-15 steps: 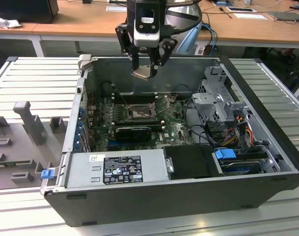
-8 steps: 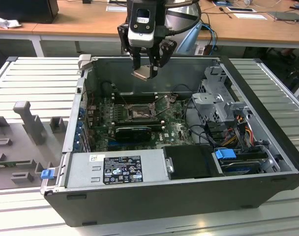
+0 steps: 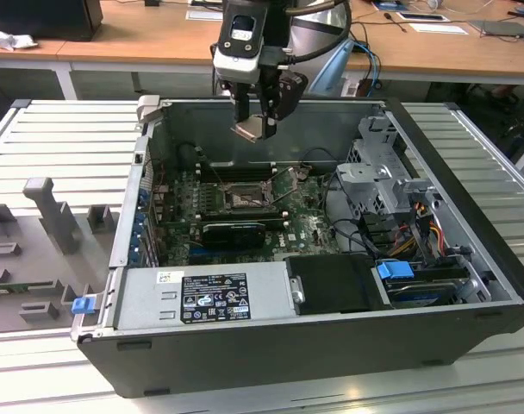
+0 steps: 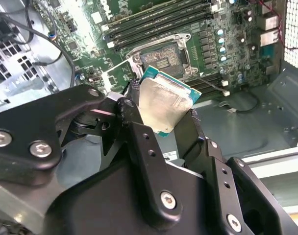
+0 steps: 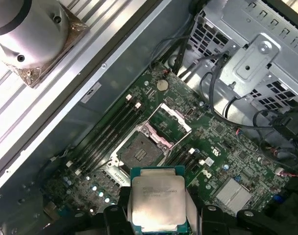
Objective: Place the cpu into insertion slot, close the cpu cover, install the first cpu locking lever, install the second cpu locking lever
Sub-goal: 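Place the cpu into insertion slot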
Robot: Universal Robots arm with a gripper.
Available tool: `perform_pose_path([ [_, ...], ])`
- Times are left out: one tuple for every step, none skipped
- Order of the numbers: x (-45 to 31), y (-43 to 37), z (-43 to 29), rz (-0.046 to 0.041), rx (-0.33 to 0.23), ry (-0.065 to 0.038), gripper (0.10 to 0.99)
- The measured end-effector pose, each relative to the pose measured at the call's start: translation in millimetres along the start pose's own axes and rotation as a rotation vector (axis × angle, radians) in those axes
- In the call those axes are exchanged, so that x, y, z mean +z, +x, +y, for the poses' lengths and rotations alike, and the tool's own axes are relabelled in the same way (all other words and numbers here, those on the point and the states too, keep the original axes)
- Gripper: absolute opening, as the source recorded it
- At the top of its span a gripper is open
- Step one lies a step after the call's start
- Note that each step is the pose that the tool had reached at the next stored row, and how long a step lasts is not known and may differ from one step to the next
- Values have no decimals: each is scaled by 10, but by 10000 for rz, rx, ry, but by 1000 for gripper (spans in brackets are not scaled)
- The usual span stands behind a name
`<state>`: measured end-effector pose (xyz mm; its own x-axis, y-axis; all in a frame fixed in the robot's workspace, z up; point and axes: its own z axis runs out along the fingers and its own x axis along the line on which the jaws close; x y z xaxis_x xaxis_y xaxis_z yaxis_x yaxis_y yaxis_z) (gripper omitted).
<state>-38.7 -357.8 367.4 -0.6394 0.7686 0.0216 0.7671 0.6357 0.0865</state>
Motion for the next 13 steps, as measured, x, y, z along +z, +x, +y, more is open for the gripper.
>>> perform_pose_path([
  [1, 0, 0, -17, 202, -5, 525],
  [1, 0, 0, -26, 305, -7, 525],
  [2, 0, 0, -35, 409, -9, 525],
  [2, 0, 0, -45, 518, -12, 525],
  [3, 0, 0, -53, 618, -14, 525],
  [4, 0, 0, -77, 884, -19, 525],
  [4, 0, 0, -87, 1002, -22, 525],
  [5, 0, 0, -96, 1111, -24, 525],
  [6, 0, -1, -111, 1278, -27, 525],
  [7, 0, -1, -129, 1497, -33, 525],
  [8, 0, -1, -144, 1663, -37, 525],
  [8, 0, -1, -154, 1777, -38, 525],
  [10, 0, -1, -176, 2025, -44, 525],
])
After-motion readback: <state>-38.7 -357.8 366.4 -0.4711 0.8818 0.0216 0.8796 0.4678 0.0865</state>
